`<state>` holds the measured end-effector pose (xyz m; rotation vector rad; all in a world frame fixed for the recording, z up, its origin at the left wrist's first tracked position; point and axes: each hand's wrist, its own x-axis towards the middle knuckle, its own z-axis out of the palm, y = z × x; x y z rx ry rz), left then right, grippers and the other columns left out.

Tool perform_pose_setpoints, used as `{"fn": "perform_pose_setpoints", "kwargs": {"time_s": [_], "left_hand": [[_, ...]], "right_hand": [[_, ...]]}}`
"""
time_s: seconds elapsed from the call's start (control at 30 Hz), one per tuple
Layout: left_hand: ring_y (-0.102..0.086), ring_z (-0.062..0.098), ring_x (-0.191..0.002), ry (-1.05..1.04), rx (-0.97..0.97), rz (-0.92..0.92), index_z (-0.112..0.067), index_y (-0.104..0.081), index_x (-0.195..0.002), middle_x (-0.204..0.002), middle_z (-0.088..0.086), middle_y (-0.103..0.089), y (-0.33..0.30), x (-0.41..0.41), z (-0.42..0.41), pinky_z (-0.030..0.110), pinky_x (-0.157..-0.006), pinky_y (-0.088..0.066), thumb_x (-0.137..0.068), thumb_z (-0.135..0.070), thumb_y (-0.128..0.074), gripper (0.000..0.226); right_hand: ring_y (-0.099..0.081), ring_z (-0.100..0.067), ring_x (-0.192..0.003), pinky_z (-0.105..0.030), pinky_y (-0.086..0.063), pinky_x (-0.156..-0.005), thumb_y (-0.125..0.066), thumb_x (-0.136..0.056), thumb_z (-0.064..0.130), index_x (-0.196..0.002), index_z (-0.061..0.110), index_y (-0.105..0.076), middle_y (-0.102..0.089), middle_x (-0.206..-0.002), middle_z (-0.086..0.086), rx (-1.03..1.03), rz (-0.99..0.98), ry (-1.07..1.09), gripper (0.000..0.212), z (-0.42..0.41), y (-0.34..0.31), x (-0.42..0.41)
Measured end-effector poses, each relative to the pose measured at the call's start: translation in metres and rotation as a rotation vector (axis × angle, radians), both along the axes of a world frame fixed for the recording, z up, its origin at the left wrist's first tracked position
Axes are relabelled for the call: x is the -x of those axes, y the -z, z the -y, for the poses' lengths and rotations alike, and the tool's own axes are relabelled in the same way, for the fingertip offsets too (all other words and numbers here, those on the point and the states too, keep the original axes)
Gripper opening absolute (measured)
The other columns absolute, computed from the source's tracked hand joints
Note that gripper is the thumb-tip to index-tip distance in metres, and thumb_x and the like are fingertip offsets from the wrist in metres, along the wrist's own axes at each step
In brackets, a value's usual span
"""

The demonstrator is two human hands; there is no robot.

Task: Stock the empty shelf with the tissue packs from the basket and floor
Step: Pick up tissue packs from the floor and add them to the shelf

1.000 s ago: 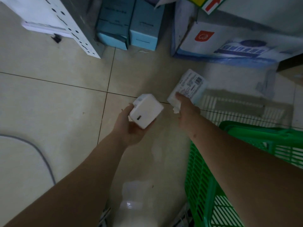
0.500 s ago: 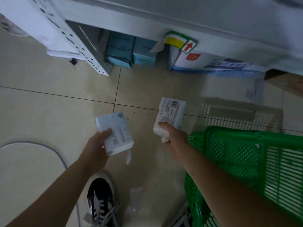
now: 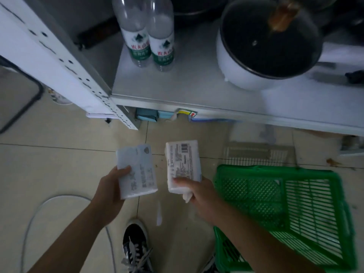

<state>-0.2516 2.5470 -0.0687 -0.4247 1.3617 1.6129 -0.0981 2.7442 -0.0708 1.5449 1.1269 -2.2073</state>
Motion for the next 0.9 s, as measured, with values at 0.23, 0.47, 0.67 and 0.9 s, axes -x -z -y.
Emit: {"fn": "perform_pose_setpoints", "kwargs": {"time_s": [0.23,0.47,0.67,0.9], "left_hand": [[-0.076,0.036,-0.103,0.005,-0.015,-0.016,-0.007,-0.061,-0.133,-0.123,0.019,-0.074,-0.121,0.004,0.009,0.040,-0.075,-0.063,-0.083,-0.019,-0.064,0.052],[-0.076,0.035,-0.102,0.006,-0.090,-0.059,-0.008,-0.072,-0.122,-0.117,0.017,-0.077,-0.269,0.030,-0.005,0.040,-0.074,-0.064,-0.080,-0.021,-0.069,0.044],[-0.072,0.037,-0.113,0.054,-0.110,-0.115,-0.008,-0.067,-0.129,-0.126,0.018,-0.073,-0.385,0.051,-0.022,0.040,-0.079,-0.063,-0.088,-0.020,-0.066,0.042],[-0.075,0.033,-0.109,0.124,-0.136,-0.155,-0.012,-0.072,-0.118,-0.124,0.015,-0.075,-0.505,0.046,-0.028,0.042,-0.082,-0.063,-0.092,-0.021,-0.064,0.029]], "right_hand": [[-0.070,-0.038,-0.118,-0.062,-0.046,-0.110,-0.096,-0.054,0.023,-0.115,0.016,-0.078,-0.080,-0.113,-0.011,0.006,-0.065,0.051,0.064,-0.003,-0.131,0.002],[-0.066,-0.033,-0.119,-0.044,-0.057,-0.095,-0.085,-0.078,0.012,-0.129,0.006,-0.067,-0.070,-0.125,-0.017,-0.019,-0.168,0.000,0.054,-0.022,-0.294,0.024],[-0.070,-0.020,-0.093,-0.031,-0.055,-0.082,-0.080,-0.087,0.017,-0.107,0.008,-0.073,-0.073,-0.102,-0.008,-0.077,-0.247,-0.074,0.023,-0.022,-0.409,0.041],[-0.065,-0.021,-0.096,-0.029,-0.056,-0.075,-0.075,-0.091,0.009,-0.136,0.000,-0.062,-0.069,-0.110,-0.012,-0.083,-0.282,0.034,0.049,-0.003,-0.518,0.037]]}}
